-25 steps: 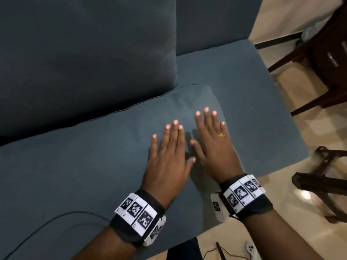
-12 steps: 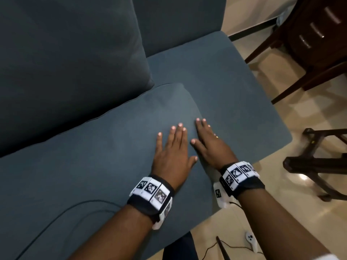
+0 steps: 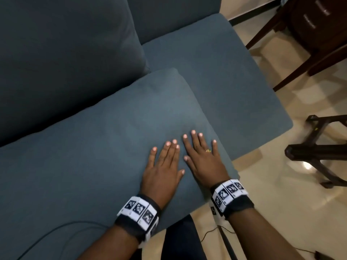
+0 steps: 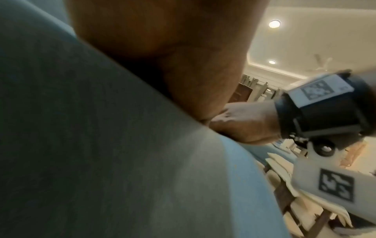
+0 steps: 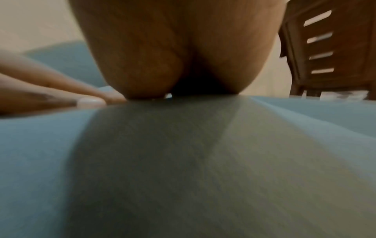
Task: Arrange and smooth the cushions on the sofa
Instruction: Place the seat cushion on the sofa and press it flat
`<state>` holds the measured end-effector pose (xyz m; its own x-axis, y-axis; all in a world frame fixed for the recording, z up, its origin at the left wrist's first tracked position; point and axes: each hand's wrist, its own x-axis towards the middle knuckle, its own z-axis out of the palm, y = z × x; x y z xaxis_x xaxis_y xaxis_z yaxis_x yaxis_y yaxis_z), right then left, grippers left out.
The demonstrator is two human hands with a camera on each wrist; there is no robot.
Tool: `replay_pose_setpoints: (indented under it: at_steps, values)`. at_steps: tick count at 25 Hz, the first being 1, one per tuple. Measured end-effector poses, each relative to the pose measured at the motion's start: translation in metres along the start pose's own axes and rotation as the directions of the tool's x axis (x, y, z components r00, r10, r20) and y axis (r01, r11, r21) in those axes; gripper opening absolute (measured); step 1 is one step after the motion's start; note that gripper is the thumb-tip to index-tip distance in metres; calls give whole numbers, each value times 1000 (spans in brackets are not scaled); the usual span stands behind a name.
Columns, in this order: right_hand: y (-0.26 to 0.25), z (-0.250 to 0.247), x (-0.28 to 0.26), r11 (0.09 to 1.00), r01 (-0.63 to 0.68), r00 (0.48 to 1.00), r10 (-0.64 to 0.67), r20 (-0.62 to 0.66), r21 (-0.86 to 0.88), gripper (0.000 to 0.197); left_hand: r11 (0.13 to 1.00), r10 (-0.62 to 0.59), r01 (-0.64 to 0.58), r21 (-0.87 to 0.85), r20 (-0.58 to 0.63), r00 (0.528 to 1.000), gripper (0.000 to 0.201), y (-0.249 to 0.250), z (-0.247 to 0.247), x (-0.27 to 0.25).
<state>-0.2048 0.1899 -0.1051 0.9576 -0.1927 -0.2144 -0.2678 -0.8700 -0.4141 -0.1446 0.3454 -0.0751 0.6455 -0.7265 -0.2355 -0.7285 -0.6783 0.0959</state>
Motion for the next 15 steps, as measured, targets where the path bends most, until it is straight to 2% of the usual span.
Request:
replay_pose_setpoints:
  at_steps: [1,3,4,5,8,9,11,12,15]
  values:
    - [-3,4,-5,1000,-11,1000,10,11,15,66,1000,-4,4,-2,-1,1000,82,-3,1,-7]
    - [-10,-4,-6,995,-4,992,17,-126,104,67,998,-42,38,-51,-78,996,74,-6,-4,-17]
    - [-15,-4,-11,997,30,981,-16,-192,70,68,996,-57,50,-67,-100,993,72,-8,-6,-27]
    - [-25,-2,-19,998,61,978,-56,-201,19,68,997,-54,48,-68,-95,994,72,-10,-2,-38]
    - [-55,22,-41,991,71,995,-78,-57,-115,68,999,-28,26,-42,-55,998,77,-18,15,-74]
    - [-64,23,-43,994,57,994,-66,-92,-96,68,998,-19,13,-55,-115,993,74,-20,14,-78]
    - [-78,16,-43,997,45,967,-57,-247,-55,67,997,-50,33,-70,-260,964,67,-27,6,-90]
    - [-88,19,-47,996,59,961,-74,-268,-64,67,995,-83,66,-71,-276,957,66,-36,6,-102]
    - [-122,45,-60,978,82,993,-96,-67,-194,70,977,-214,211,-36,-219,952,68,-76,25,-148]
